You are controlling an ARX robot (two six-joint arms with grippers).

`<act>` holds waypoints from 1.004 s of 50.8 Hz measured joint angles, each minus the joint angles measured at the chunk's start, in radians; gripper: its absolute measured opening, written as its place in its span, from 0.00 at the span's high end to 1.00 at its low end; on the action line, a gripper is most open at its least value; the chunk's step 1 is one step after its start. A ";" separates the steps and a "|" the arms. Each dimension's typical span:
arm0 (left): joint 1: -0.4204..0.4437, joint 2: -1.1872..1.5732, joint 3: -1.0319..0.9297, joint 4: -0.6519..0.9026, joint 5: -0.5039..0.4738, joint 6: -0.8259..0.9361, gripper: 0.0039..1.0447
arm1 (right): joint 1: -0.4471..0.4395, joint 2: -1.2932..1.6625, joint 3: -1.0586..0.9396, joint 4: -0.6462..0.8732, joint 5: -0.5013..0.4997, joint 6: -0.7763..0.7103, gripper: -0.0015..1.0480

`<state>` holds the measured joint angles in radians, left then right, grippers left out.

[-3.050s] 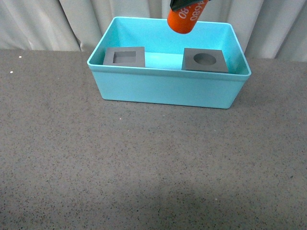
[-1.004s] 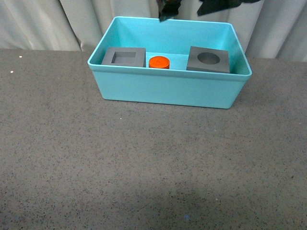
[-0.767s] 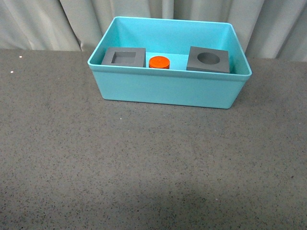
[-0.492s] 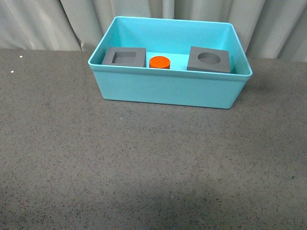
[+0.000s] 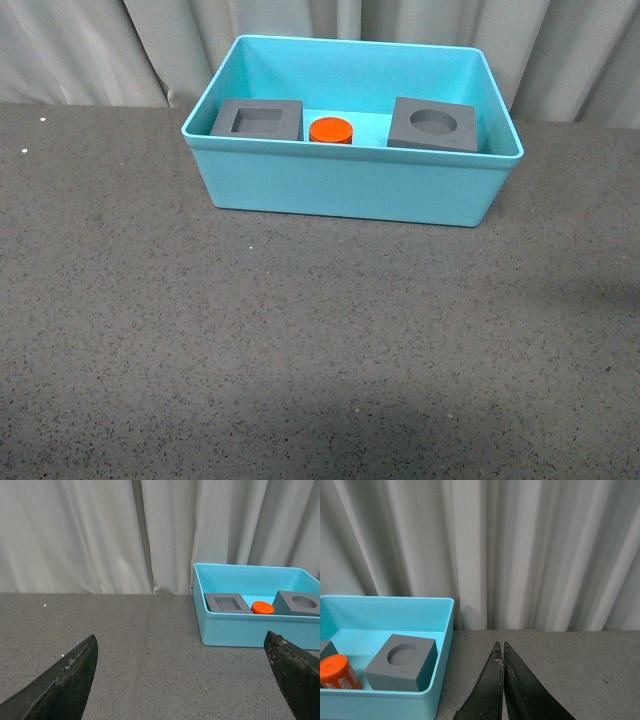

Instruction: Place gray and orange parts in blue box

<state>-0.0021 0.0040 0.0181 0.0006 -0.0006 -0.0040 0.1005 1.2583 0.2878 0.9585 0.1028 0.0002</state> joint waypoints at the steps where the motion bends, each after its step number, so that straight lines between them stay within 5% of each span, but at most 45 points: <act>1: 0.000 0.000 0.000 0.000 0.000 0.000 0.06 | -0.002 -0.006 -0.006 0.000 0.000 0.000 0.99; 25: 0.000 0.000 0.000 0.000 0.000 0.000 0.06 | -0.098 -0.307 -0.233 -0.072 -0.098 0.000 0.99; 51: 0.000 0.000 0.000 0.000 -0.001 0.000 0.06 | -0.099 -0.690 -0.283 -0.401 -0.101 0.000 0.99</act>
<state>-0.0021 0.0036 0.0181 0.0006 -0.0013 -0.0040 0.0017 0.5678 0.0048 0.5575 0.0017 0.0002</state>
